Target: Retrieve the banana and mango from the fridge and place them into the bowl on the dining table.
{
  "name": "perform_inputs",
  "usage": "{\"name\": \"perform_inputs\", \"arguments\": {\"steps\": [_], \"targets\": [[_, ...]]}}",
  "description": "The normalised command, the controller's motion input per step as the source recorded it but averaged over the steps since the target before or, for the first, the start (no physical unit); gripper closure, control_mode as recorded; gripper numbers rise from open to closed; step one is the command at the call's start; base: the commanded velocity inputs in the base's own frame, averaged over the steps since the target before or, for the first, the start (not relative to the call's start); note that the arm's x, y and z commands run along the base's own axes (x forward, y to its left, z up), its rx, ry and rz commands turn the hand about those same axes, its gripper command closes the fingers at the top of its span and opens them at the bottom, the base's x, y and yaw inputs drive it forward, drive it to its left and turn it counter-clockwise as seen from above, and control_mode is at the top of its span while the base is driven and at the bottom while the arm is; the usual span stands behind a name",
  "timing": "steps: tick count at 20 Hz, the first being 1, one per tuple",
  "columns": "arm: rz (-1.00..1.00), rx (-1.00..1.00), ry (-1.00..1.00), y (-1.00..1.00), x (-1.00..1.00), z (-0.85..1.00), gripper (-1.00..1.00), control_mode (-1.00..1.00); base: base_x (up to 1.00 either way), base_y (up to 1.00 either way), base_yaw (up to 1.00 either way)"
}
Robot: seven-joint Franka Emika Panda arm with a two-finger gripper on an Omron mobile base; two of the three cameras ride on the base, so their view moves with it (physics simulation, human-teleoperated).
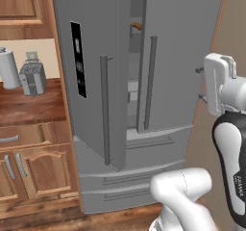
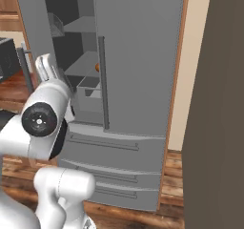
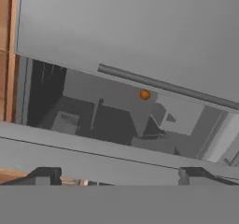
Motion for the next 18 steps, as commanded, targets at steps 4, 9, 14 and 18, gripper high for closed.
{"name": "perform_inputs", "arguments": {"steps": [4, 9, 14, 18], "targets": [[-0.05, 0.27, -0.02, 0.0, 0.16, -0.18, -1.0, -1.0, 0.0, 0.0, 0.0], [-0.06, 0.33, 0.08, 0.02, 0.43, -0.02, -1.0, -1.0, 0.0, 0.0, 0.0], [0.0, 0.25, 0.27, 0.11, 0.46, 0.0, -1.0, -1.0, 0.0, 0.0, 0.0], [0.02, 0.1, 0.26, 0.19, 0.38, -0.04, -1.0, -1.0, 0.0, 0.0, 0.0]]}}
